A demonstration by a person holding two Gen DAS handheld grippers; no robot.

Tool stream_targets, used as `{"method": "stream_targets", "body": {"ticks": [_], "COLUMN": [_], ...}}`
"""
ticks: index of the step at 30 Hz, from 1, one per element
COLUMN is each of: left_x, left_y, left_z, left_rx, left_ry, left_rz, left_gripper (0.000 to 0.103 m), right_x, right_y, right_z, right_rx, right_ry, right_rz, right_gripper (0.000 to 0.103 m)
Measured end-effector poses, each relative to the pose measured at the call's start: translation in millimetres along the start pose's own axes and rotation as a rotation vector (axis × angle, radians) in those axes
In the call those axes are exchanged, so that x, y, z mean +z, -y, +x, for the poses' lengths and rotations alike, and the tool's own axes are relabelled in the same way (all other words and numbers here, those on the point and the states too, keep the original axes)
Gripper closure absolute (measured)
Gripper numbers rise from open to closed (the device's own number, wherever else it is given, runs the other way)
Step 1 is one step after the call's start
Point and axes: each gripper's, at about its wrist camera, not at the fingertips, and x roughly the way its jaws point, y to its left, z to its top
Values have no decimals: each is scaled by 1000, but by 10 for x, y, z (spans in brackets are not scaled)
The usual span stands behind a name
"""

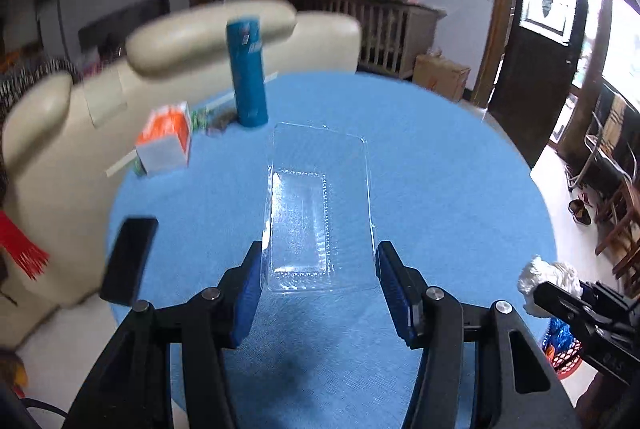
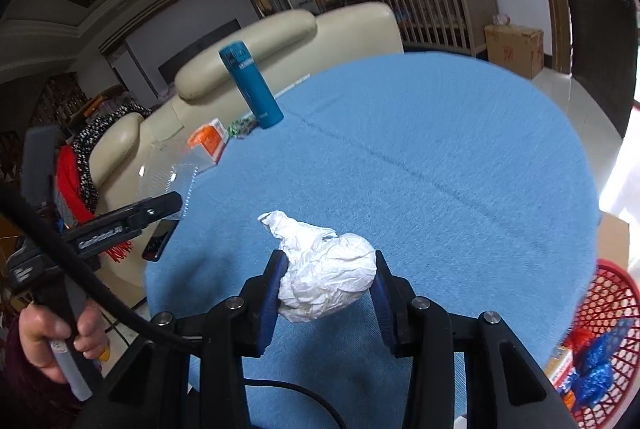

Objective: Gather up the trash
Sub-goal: 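Carry the tissue and clear tray over the red basket with both tools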

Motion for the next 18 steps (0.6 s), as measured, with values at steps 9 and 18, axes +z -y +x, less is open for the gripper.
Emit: {"method": "stream_targets", "body": {"ticks": [9, 18], "left_x": [-9, 3], "left_y": [504, 1022], "left_z": [-729, -1161], "left_rx": [-34, -100], "left_ry": [137, 223], "left_rz": [129, 250], "left_gripper": [45, 45], "right_x": [-129, -238], "right_y": [29, 258], "right_z": [-750, -1490], "right_rx": [-60, -126], "right_ry": [128, 263], "right_rz": [-31, 9], "right_gripper": [59, 59]}}
